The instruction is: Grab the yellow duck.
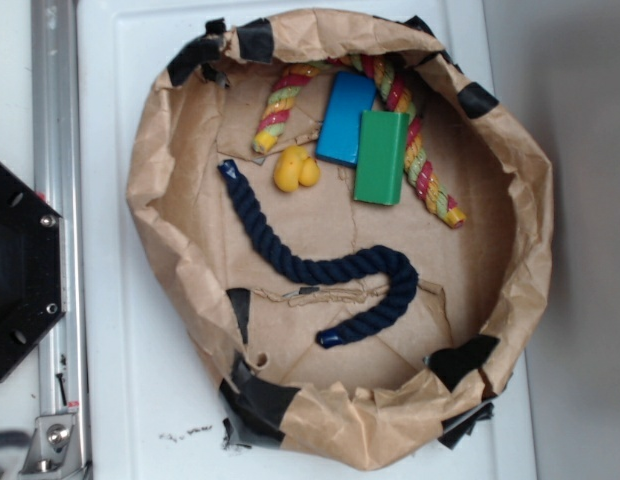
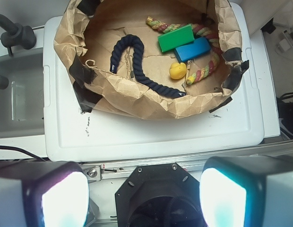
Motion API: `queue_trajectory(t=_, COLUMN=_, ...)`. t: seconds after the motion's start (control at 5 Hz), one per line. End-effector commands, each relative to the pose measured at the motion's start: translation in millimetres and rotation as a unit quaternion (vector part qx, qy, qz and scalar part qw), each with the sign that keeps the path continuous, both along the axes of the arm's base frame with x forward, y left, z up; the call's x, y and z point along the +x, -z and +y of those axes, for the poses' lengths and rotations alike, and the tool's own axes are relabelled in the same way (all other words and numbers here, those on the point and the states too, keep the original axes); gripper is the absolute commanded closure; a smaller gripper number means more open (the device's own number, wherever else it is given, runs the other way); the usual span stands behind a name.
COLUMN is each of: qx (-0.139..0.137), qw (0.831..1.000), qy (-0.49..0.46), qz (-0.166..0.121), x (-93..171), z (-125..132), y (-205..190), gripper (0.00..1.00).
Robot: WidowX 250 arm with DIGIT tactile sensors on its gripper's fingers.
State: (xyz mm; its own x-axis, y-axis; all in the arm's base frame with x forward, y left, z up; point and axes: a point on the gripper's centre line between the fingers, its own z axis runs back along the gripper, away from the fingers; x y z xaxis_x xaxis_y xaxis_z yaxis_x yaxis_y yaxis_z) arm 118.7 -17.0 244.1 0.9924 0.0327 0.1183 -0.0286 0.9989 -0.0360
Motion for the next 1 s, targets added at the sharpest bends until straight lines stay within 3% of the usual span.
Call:
queue_trajectory(t=0.0, qx=0.000, qw=1.000, qy=0.000, qz=0.000, x=0.0, z=0.0, y=0.0, gripper=0.00)
queue_trajectory(t=0.2, qx=0.005, qw=0.999, qy=-0.003, qz=-0.052, x=50.0, z=19.2, y=18.6, gripper=0.00)
queue_trajectory(t=0.4, qx=0.025, qw=0.996, qy=0.042, qz=-0.073, x=92.0, z=37.1, y=50.1, gripper=0.00)
queue_trajectory(t=0.6, qx=0.045, qw=0.995, qy=0.072, qz=-0.052, x=121.0, z=58.4, y=88.0, gripper=0.00)
queue_trajectory(t=0.8, qx=0.045, qw=0.995, qy=0.072, qz=-0.052, x=121.0, z=58.4, y=88.0, gripper=0.00)
